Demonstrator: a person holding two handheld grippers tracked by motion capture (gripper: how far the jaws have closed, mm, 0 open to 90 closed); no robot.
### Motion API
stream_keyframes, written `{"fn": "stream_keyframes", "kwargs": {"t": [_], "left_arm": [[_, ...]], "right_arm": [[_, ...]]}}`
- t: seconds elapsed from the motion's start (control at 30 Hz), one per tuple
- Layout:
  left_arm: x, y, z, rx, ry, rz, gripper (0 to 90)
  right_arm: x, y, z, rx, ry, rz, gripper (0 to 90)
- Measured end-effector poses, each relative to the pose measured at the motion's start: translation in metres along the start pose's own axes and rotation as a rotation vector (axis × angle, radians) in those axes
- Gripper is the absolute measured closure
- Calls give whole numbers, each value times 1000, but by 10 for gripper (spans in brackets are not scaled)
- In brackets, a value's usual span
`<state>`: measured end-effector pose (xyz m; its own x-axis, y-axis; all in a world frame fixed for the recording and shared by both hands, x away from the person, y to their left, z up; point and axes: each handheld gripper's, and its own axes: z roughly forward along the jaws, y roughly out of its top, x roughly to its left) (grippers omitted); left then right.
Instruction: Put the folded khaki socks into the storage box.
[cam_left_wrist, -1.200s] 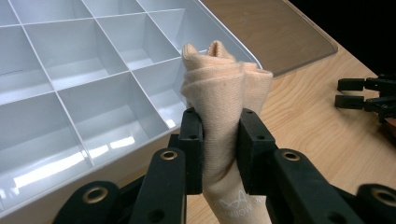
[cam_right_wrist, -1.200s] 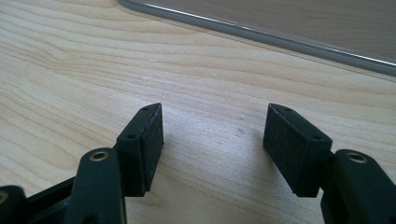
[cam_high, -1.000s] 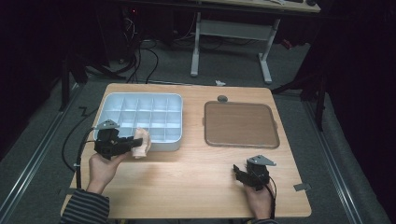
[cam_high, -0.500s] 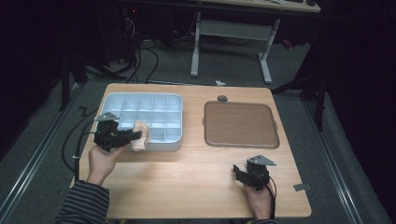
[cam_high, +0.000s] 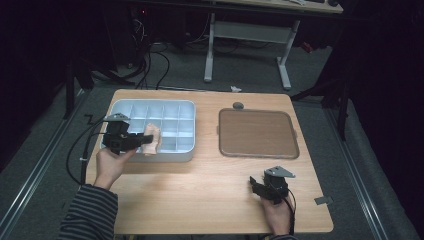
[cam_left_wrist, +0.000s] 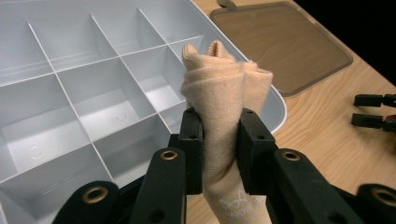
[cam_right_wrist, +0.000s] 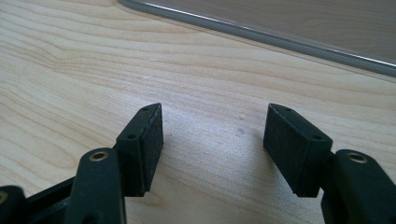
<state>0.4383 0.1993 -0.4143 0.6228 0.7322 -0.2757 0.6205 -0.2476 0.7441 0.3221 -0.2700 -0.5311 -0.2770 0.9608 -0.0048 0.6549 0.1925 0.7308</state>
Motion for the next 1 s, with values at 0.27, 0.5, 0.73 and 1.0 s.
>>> {"fn": "stream_keyframes", "kwargs": {"t": [0.27,0.5,0.73,1.0], "left_arm": [[4,8,10,14,8,1,743],[11,7,19,44,25,-21,743],[14,6,24,53,29,-30,743],[18,5,30,73,33,-46,742]], "right_arm": [[0,0,0,2,-3,-2,381],[0,0,0,1,-2,-3,380],[0,0,0,1,-2,-3,377],[0,0,0,0,1,2,373]]}}
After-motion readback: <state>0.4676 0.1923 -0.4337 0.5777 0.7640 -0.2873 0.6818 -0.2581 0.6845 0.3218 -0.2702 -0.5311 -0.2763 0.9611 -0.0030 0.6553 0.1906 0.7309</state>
